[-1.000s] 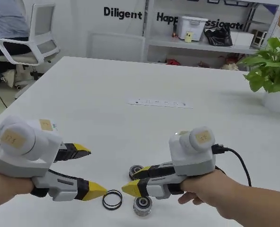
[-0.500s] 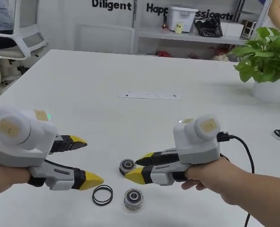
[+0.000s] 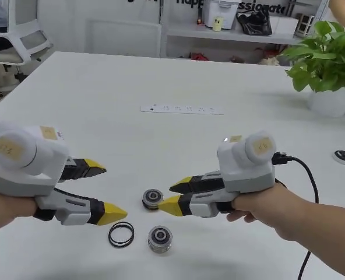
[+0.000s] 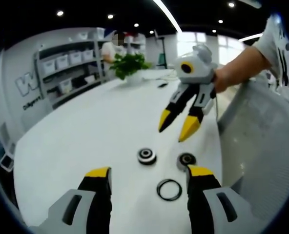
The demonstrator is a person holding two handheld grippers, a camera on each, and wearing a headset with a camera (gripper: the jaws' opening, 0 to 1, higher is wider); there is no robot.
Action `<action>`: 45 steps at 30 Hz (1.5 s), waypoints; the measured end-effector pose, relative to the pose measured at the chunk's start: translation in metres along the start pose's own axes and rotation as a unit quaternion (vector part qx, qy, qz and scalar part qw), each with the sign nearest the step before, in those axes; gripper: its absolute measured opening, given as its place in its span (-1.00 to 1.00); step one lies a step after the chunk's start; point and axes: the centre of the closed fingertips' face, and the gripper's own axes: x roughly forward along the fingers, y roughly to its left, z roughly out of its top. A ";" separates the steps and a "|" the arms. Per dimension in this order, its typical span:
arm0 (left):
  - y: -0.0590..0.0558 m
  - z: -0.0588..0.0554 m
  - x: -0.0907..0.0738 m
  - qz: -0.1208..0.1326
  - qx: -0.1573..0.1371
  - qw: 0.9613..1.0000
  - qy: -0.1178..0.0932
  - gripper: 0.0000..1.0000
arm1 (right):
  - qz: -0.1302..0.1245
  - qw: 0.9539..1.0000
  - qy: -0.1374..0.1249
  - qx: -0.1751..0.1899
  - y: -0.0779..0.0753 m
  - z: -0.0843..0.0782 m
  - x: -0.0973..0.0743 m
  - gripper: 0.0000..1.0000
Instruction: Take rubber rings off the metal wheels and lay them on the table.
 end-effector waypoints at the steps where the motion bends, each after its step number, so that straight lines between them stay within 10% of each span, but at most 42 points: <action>1: 0.000 0.000 0.001 -0.001 -0.001 1.000 0.000 0.25 | -0.001 1.000 0.001 0.000 -0.001 -0.001 0.000 -0.42; 45: 0.008 -0.009 0.049 -0.038 -0.004 0.999 0.015 0.06 | -0.010 1.000 0.019 0.002 -0.043 -0.029 0.021 -0.50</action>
